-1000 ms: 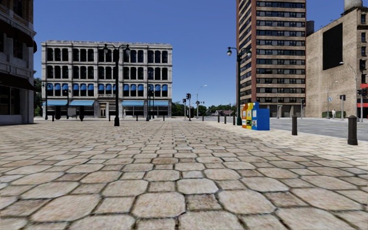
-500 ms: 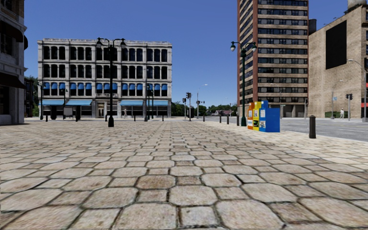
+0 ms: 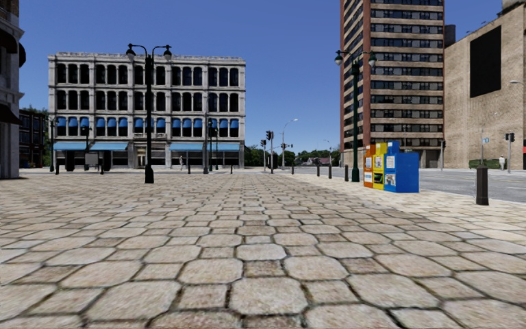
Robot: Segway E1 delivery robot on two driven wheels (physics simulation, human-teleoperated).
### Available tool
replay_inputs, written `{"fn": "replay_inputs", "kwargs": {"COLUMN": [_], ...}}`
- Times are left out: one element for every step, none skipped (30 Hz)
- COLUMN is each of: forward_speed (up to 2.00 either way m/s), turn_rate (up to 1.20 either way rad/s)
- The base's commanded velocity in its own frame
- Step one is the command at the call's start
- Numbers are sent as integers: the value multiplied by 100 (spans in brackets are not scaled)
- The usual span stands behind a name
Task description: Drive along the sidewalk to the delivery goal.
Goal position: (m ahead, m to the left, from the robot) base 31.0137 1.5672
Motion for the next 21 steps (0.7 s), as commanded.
{"fn": "replay_inputs", "kwargs": {"forward_speed": [200,200,200,200,200,200,200,200,200,200,200,200,200,200,200,200,200,200,200,200,200], "turn_rate": [0,0,0,0,0,0,0,0,0,0,0,0,0,0,0,0,0,0,0,0,0]}}
